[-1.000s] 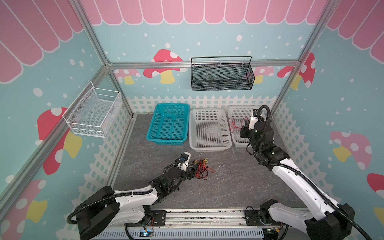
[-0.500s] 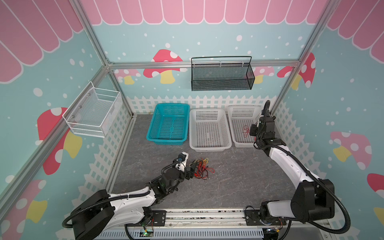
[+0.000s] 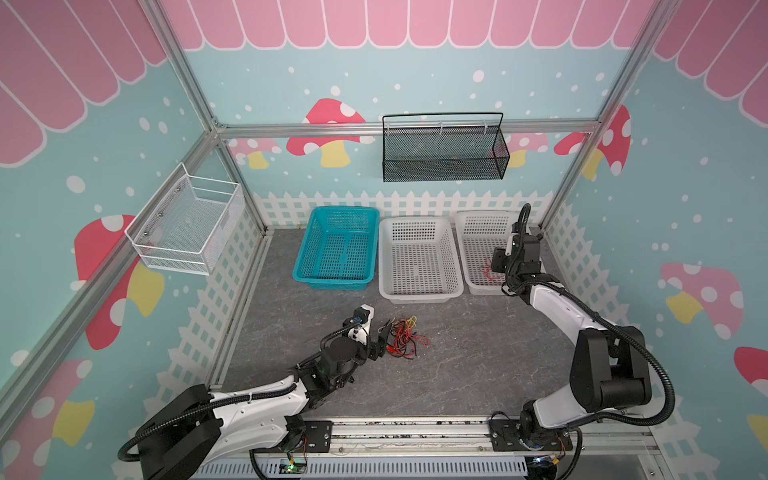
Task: Untangle the cables
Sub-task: 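Lower the red wire into the white basket farthest from the left gripper and release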
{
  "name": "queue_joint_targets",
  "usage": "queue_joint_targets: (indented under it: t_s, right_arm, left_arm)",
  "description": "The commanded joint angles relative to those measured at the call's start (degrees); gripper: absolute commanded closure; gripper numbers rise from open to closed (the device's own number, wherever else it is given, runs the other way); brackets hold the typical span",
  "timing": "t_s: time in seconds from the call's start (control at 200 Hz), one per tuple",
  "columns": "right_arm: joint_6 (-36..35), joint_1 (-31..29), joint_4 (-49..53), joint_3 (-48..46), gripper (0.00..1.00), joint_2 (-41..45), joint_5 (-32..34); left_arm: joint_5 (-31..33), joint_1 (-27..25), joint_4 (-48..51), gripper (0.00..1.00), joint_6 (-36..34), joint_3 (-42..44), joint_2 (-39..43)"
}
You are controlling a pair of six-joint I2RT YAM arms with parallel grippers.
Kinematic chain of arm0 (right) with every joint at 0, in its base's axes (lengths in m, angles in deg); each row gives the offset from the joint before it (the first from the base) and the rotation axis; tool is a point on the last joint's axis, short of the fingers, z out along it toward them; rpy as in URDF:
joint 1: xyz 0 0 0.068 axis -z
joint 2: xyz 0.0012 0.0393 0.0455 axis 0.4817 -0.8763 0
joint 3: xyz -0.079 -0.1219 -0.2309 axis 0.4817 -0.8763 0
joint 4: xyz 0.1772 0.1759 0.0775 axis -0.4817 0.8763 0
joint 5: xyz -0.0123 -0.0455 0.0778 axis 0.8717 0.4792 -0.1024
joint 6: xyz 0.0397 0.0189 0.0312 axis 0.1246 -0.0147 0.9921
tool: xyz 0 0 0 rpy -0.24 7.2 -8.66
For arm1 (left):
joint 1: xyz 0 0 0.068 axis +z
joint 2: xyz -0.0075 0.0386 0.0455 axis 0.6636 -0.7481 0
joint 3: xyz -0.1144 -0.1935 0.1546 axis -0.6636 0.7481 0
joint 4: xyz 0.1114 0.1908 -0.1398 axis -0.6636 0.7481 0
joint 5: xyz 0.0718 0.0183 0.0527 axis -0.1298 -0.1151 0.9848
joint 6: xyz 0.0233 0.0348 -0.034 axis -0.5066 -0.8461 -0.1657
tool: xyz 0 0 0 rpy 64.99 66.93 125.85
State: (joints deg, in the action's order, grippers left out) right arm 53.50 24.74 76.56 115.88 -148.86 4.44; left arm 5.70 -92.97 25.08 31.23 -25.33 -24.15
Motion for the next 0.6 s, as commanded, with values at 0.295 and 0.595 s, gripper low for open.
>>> queue_joint_targets:
  t_s: [0.295, 0.595]
  right_arm:
    - [-4.5, -4.1, 3.5, -2.0, 0.36, 8.1, -6.8]
    - [-6.9, -15.6, 7.7, -7.0, 0.38, 14.1, -13.9]
  left_arm:
    - [3.3, 0.3, 9.2, 0.22, 6.6, 0.2, 0.1]
    - [1.0, 0.3, 9.8, 0.24, 8.1, 1.8, -0.8]
